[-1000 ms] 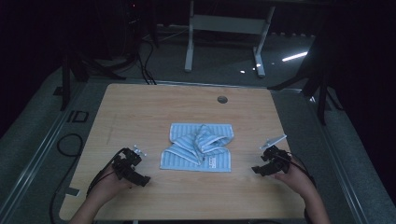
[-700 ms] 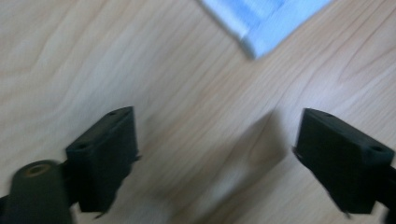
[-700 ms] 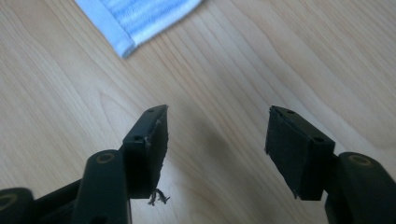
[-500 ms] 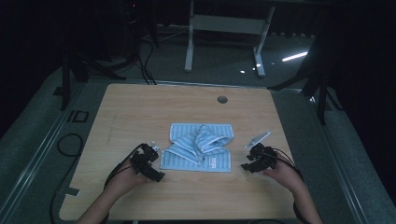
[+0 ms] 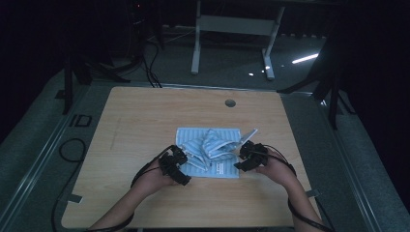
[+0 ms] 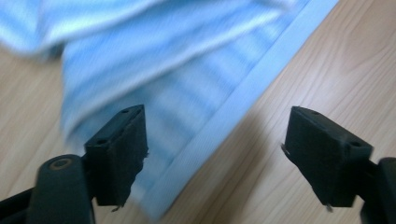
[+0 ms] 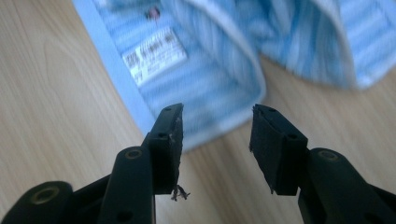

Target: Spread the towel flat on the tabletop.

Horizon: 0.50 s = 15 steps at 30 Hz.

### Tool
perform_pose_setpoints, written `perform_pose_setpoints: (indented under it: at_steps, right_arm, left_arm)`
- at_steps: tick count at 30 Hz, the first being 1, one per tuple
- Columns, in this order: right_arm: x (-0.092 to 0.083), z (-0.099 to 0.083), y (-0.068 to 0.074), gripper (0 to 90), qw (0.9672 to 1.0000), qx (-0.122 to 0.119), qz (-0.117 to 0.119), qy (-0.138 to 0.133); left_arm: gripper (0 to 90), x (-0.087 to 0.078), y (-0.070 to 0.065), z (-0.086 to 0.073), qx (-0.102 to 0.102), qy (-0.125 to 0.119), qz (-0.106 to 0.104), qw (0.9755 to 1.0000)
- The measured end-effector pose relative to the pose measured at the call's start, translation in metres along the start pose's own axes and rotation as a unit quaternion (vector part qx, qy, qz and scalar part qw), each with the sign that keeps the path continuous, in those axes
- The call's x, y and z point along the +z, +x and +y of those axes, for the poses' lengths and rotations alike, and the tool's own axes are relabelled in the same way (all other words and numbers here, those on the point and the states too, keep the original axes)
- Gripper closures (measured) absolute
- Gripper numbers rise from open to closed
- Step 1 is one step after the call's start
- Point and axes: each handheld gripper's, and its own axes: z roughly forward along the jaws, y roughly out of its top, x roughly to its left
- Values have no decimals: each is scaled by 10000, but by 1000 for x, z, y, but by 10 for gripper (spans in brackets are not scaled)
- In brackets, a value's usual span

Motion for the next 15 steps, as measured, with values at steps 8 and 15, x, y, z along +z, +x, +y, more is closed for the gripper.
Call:
perform_pose_setpoints:
  at_steps: [8, 15]
  right_arm:
    - [6, 27, -5, 523, 9999, -154, -4, -80]
    - [18, 40, -9, 552, 9997, -97, 202, -22]
  left_arm:
    - [227, 12, -9, 33, -4, -193, -61, 9998]
    - [246, 28, -11, 54, -13, -256, 64, 9997]
